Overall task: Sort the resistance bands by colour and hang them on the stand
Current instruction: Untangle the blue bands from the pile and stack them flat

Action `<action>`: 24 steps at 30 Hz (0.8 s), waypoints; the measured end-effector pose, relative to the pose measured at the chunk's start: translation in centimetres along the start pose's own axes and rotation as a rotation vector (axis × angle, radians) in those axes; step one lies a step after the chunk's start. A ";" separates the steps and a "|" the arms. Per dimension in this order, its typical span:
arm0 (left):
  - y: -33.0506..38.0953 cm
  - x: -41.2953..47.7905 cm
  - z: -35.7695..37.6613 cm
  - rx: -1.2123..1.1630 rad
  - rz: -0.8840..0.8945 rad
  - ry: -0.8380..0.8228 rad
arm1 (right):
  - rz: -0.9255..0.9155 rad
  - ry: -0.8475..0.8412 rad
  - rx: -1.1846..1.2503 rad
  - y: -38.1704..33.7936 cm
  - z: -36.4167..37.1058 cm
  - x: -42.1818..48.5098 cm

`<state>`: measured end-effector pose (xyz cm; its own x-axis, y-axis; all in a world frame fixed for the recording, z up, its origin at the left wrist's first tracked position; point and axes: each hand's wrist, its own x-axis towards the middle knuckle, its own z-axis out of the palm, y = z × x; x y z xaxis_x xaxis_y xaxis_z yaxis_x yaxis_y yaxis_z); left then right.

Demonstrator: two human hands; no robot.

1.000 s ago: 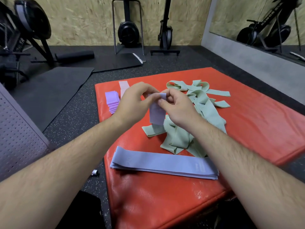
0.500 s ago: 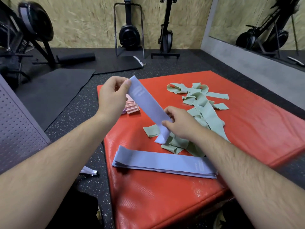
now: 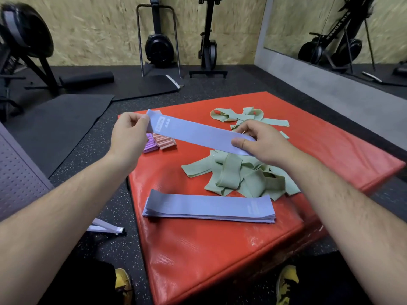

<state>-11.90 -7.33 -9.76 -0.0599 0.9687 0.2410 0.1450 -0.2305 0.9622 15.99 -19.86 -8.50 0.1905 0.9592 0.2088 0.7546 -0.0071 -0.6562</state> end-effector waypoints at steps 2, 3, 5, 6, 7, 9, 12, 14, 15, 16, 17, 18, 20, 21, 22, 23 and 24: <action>-0.1 -0.3 -0.2 -0.014 -0.004 -0.009 | 0.025 -0.057 0.039 0.3 -0.9 -0.5; -0.1 -0.5 -0.4 -0.018 -0.006 -0.010 | 0.042 -0.084 0.068 0.5 -1.4 -0.8; -0.3 -0.8 -0.8 -0.033 -0.003 -0.005 | 0.081 -0.109 0.108 0.9 -2.4 -1.3; -0.3 -1.0 -1.0 -0.038 0.004 -0.005 | 0.100 -0.104 0.103 1.2 -2.9 -1.5; -0.3 -1.2 -1.2 -0.035 0.011 -0.013 | 0.118 -0.099 0.099 1.4 -3.4 -1.8; -0.5 -1.7 -1.7 -0.004 0.019 -0.074 | 0.154 -0.120 0.156 1.8 -4.2 -2.5; -1.1 -2.7 -2.4 0.083 0.000 -0.212 | 0.194 -0.204 0.239 2.4 -5.0 -3.7; -1.9 -3.3 -3.0 0.160 -0.027 -0.290 | 0.209 -0.253 0.219 2.6 -5.1 -4.5; -2.3 -3.6 -3.3 0.196 -0.044 -0.329 | 0.219 -0.270 0.198 2.7 -5.0 -4.9; -2.6 -3.9 -3.6 0.234 -0.060 -0.365 | 0.229 -0.284 0.180 2.8 -4.8 -5.4; -2.8 -4.2 -3.9 0.272 -0.077 -0.397 | 0.236 -0.297 0.161 2.9 -4.6 -5.8; -2.8 -4.4 -4.1 0.305 -0.096 -0.428 | 0.239 -0.309 0.138 3.0 -4.3 -6.1; -2.9 -5.0 -4.6 0.368 -0.130 -0.500 | 0.245 -0.330 0.097 3.3 -3.7 -6.8; -3.0 -5.2 -4.8 0.403 -0.139 -0.526 | 0.248 -0.340 0.076 3.4 -3.4 -7.1; -3.1 -5.5 -5.0 0.442 -0.143 -0.541 | 0.248 -0.348 0.053 3.5 -3.0 -7.4; -3.2 -5.7 -5.1 0.477 -0.140 -0.548 | 0.246 -0.356 0.030 3.6 -2.6 -7.6; -3.4 -5.9 -5.3 0.506 -0.135 -0.553 | 0.244 -0.365 0.010 3.7 -2.3 -7.9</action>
<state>-17.23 -12.78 -13.80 0.3751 0.9214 -0.1014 0.6144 -0.1652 0.7715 18.70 -28.07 -10.92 0.1268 0.9669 -0.2216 0.7082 -0.2447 -0.6623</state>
